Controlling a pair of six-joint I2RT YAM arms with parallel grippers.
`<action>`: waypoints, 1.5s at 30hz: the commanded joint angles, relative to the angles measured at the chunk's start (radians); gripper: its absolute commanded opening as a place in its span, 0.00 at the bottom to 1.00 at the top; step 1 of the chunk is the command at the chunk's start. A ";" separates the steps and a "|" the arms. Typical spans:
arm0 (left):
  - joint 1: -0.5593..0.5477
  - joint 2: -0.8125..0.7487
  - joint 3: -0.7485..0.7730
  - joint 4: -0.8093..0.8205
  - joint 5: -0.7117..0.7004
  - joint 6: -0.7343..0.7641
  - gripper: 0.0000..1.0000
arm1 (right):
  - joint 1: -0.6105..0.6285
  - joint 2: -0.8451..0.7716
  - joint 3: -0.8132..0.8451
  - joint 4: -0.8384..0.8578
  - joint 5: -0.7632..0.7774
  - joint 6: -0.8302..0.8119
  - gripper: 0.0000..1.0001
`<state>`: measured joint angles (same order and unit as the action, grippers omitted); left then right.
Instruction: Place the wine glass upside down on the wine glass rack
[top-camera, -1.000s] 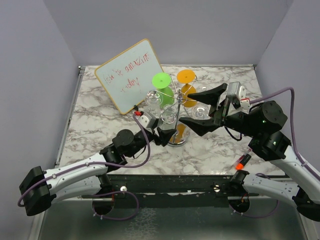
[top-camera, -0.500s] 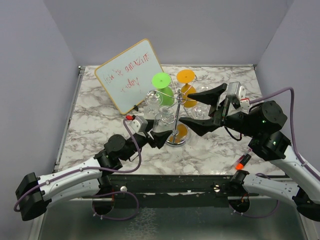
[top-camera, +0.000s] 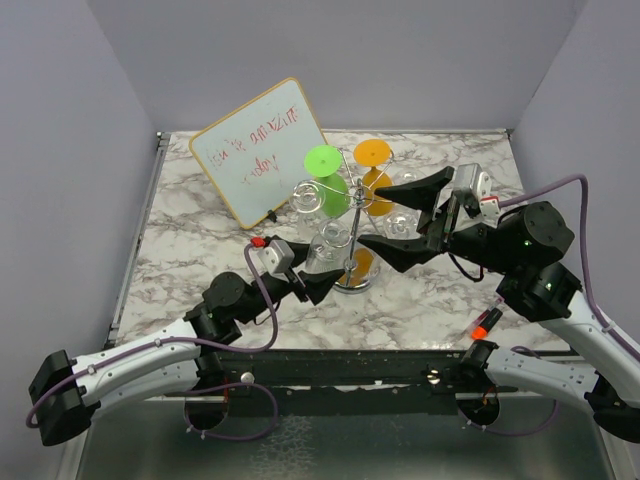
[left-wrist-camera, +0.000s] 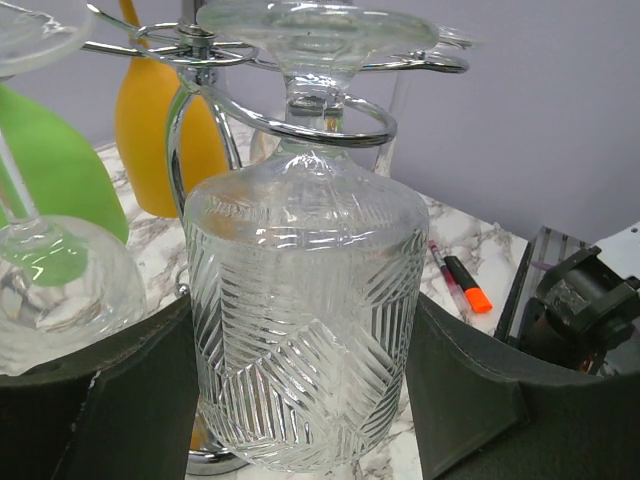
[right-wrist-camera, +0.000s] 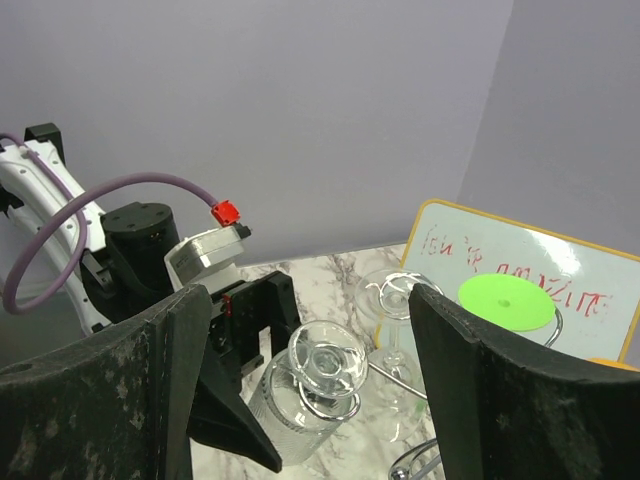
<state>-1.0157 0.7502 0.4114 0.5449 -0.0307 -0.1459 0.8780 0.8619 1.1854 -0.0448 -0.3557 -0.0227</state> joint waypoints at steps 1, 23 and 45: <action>0.002 -0.033 -0.006 0.092 0.096 0.031 0.35 | 0.007 -0.006 -0.015 0.028 0.015 0.009 0.85; 0.002 0.067 0.006 0.084 0.089 -0.022 0.70 | 0.007 -0.026 -0.026 0.011 0.025 0.010 0.85; 0.002 -0.201 0.183 -0.654 -0.179 -0.147 0.99 | 0.007 -0.114 -0.069 -0.034 0.134 0.100 0.93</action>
<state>-1.0157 0.6426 0.4637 0.1818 -0.1394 -0.2523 0.8780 0.7940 1.1328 -0.0540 -0.2932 0.0250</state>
